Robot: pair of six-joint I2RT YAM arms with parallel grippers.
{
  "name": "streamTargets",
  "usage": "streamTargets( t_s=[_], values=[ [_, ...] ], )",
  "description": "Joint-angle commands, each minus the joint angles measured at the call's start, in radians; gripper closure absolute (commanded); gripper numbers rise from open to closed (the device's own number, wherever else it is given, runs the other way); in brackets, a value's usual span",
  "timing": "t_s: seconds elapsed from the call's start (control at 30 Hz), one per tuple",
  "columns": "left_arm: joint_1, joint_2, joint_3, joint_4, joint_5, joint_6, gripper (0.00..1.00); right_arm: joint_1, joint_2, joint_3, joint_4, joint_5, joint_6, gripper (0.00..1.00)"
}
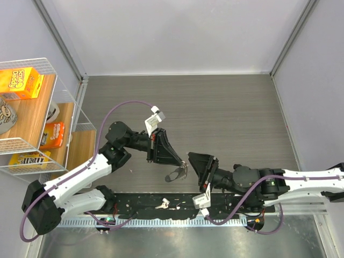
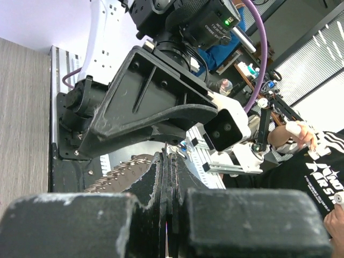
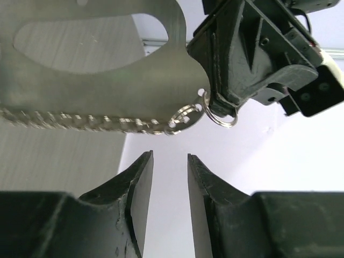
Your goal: Put the keys on the keyring
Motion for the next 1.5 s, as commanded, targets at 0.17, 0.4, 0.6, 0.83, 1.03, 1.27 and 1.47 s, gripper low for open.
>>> streamTargets(
  t_s=[0.17,0.4,0.6,0.83,1.03,1.27,1.47],
  values=[
    [0.017,-0.004,0.019,0.079,0.040,-0.046,1.00,0.074,-0.090,-0.028,0.159,0.232,-0.217,0.63],
    [0.017,0.002,0.014,0.116,0.040,-0.089,1.00,0.131,-0.064,-0.016,0.159,0.245,-0.264,0.64],
    [0.017,0.013,0.022,0.116,0.034,-0.123,1.00,0.172,-0.029,0.016,0.147,0.247,-0.306,0.64],
    [0.017,0.018,0.032,0.104,0.017,-0.173,1.00,0.208,0.011,0.055,0.148,0.255,-0.347,0.64],
    [0.017,0.013,0.042,0.060,-0.009,-0.192,1.00,0.229,0.031,0.061,0.153,0.261,-0.358,0.66],
    [0.017,0.011,0.034,0.065,-0.023,-0.221,1.00,0.260,0.049,0.070,0.170,0.273,-0.367,0.71],
    [0.017,0.011,0.029,0.070,-0.035,-0.233,1.00,0.278,0.066,0.073,0.180,0.271,-0.373,0.75]
  ],
)
